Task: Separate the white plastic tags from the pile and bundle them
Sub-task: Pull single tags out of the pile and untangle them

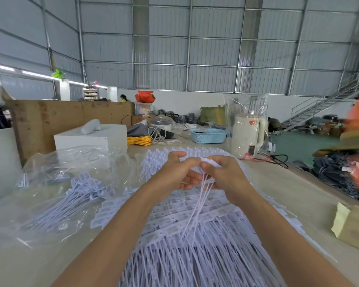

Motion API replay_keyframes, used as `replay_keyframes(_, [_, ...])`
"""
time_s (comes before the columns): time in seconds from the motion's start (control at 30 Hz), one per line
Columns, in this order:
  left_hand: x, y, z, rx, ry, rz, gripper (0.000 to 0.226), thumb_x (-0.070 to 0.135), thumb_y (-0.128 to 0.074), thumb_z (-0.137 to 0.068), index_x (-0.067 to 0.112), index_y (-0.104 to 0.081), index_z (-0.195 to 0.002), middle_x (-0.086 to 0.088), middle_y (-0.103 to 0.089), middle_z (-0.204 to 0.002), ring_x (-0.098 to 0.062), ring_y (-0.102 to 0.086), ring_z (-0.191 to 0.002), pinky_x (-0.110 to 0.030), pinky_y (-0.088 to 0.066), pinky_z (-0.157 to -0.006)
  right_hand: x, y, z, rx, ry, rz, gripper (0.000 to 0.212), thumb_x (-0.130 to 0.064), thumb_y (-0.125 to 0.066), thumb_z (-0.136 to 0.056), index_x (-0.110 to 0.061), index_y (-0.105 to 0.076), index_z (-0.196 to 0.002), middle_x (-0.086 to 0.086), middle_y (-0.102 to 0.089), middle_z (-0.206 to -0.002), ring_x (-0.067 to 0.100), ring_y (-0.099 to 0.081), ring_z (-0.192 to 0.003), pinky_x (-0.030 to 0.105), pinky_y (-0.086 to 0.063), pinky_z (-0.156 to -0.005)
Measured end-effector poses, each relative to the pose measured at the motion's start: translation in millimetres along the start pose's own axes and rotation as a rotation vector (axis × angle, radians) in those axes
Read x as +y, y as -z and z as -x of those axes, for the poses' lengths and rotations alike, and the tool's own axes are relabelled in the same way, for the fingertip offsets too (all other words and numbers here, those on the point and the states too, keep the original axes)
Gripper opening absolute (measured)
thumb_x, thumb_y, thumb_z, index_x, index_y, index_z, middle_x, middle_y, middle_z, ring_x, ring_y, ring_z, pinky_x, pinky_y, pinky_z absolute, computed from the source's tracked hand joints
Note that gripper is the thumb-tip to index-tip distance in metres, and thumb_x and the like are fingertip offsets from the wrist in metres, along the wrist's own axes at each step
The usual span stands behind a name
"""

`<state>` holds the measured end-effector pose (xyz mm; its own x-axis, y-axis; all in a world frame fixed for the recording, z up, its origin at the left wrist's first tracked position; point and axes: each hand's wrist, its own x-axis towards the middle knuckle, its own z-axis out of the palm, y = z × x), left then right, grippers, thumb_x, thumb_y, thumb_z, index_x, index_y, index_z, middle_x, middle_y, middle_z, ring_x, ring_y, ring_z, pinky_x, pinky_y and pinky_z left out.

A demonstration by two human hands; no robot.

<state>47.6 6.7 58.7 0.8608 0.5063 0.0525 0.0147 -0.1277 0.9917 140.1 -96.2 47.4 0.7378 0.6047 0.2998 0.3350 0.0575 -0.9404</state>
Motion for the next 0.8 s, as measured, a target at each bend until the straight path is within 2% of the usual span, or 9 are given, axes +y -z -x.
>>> replay_keyframes(0.1, [1, -11, 13, -0.121, 0.037, -0.082, 0.059, 0.025, -0.071, -0.084, 0.022, -0.03, -0.127, -0.01, -0.069, -0.101, -0.021, -0.07, -0.072, -0.03, -0.057, -0.062, -5, 8, -4, 0.093, 0.006, -0.019, 0.016, -0.009, -0.06, -0.09, 0.007, -0.061, -0.09, 0.012, -0.052, -0.066, 0.021, -0.053, -0.057, 0.032, -0.054, -0.051])
replay_keyframes(0.13, [1, -18, 17, -0.175, 0.046, -0.058, 0.056, 0.017, -0.071, -0.084, 0.017, -0.033, -0.125, -0.012, -0.068, -0.102, -0.024, -0.07, -0.07, -0.033, -0.059, -0.065, -6, 9, -6, 0.12, 0.023, 0.003, 0.018, -0.009, -0.06, -0.09, 0.009, -0.06, -0.091, 0.013, -0.05, -0.064, 0.023, -0.05, -0.056, 0.032, -0.05, -0.051])
replay_keyframes(0.27, [6, -42, 22, -0.257, 0.05, 0.263, 0.012, -0.008, -0.057, -0.088, 0.0, -0.054, -0.096, -0.009, -0.065, -0.063, -0.013, -0.057, -0.044, -0.024, -0.052, -0.047, -20, 17, -10, 0.277, 0.152, 0.143, 0.027, -0.014, -0.061, -0.089, 0.011, -0.06, -0.1, 0.018, -0.055, -0.078, 0.03, -0.053, -0.066, 0.037, -0.048, -0.063])
replay_keyframes(0.37, [17, -49, 24, -0.243, 0.058, 0.423, 0.016, -0.005, -0.046, -0.094, -0.003, -0.058, -0.084, -0.006, -0.059, -0.055, -0.005, -0.043, -0.035, -0.014, -0.037, -0.037, -32, 26, -12, 0.202, 0.107, 0.049, 0.021, -0.015, -0.062, -0.089, 0.002, -0.059, -0.077, 0.01, -0.048, -0.064, 0.018, -0.043, -0.05, 0.018, -0.038, -0.042])
replay_keyframes(0.4, [17, -49, 24, -0.204, 0.021, 0.312, 0.015, -0.001, -0.046, -0.096, 0.0, -0.058, -0.087, -0.006, -0.059, -0.057, -0.005, -0.043, -0.035, -0.014, -0.034, -0.036, -33, 28, -12, 0.173, 0.072, 0.014, 0.02, -0.014, -0.062, -0.089, 0.0, -0.058, -0.075, 0.009, -0.048, -0.062, 0.015, -0.042, -0.046, 0.015, -0.036, -0.039])
replay_keyframes(0.47, [15, -46, 25, -0.098, -0.096, -0.139, 0.006, 0.01, -0.05, -0.097, 0.008, -0.055, -0.099, -0.007, -0.064, -0.073, -0.008, -0.053, -0.047, -0.017, -0.038, -0.043, -34, 26, -13, 0.161, 0.042, 0.074, 0.018, -0.017, -0.061, -0.09, -0.001, -0.059, -0.081, 0.01, -0.046, -0.065, 0.015, -0.039, -0.047, 0.017, -0.035, -0.039])
replay_keyframes(0.57, [5, -29, 26, 0.116, -0.255, -0.701, 0.029, 0.02, -0.051, -0.097, 0.008, -0.052, -0.124, -0.012, -0.064, -0.112, -0.024, -0.062, -0.095, -0.027, -0.045, -0.07, -28, 12, -14, 0.149, 0.052, 0.225, 0.022, -0.022, -0.059, -0.091, -0.007, -0.052, -0.077, 0.01, -0.04, -0.067, 0.019, -0.034, -0.054, 0.023, -0.03, -0.047])
replay_keyframes(0.7, [-7, 10, 35, 0.265, -0.294, -0.812, 0.03, 0.02, -0.053, -0.096, 0.01, -0.06, -0.123, -0.013, -0.066, -0.114, -0.027, -0.062, -0.1, -0.031, -0.048, -0.082, -21, -24, -18, -0.008, -0.002, 0.289, 0.033, -0.029, -0.056, -0.093, -0.021, -0.037, -0.067, 0.002, -0.04, -0.06, 0.016, -0.037, -0.051, 0.023, -0.029, -0.045])
replay_keyframes(0.8, [-14, 51, 42, 0.357, -0.252, -0.84, 0.027, 0.018, -0.057, -0.093, 0.013, -0.066, -0.118, -0.009, -0.068, -0.112, -0.023, -0.063, -0.099, -0.031, -0.05, -0.088, -24, -67, -19, -0.127, -0.004, 0.306, 0.017, -0.032, -0.054, -0.094, -0.017, -0.047, -0.096, 0.007, -0.05, -0.07, 0.014, -0.042, -0.051, 0.022, -0.033, -0.043])
